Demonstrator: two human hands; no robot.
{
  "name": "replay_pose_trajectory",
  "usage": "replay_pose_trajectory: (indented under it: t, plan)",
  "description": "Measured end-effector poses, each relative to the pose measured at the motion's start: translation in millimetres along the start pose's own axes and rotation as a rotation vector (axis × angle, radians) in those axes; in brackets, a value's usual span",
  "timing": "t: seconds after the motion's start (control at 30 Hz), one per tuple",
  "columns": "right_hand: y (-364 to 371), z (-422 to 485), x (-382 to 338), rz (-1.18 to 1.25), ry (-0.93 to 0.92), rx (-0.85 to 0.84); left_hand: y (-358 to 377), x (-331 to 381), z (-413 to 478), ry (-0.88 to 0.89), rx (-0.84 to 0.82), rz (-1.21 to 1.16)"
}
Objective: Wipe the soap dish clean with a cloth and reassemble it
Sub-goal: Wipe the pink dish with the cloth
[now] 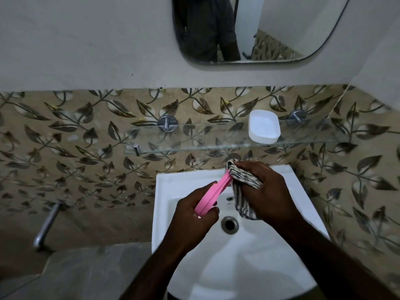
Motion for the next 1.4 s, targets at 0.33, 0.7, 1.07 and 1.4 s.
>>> replay_pose_trajectory:
  t: [0.33, 0.7, 1.07, 1.4]
  plan:
    - [18.2, -17.5, -22.1, -0.101, -0.038, -0.066, -0.6, -12.1, 8.6, -0.003, 0.198, 0.116]
    - [22.9, -17.1, -16.2, -0.233, -0.061, -0.089, -1.7, -16.6, 8.5, -0.014, 0.241, 0.152]
    - [27.2, -20.2, -13.2, -0.333, -0.124, -0.047, -4.0, -16.3, 7.9, 0.086, 0.316, 0.294]
    - [32.8, -28.6, -22.1, -0.096, -0.211, -0.102, -12.1, 5.3, 9.9, 0.236, 0.347, 0.316]
Point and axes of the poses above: each hand's wrist, its own z-axis towards the middle knuckle, its own y-axis out of the palm, x = y × z, the point moved 1 cm from there along z, towards the middle knuckle, and after that the axes turned 13 degrees about z, right-handed, at the moved point
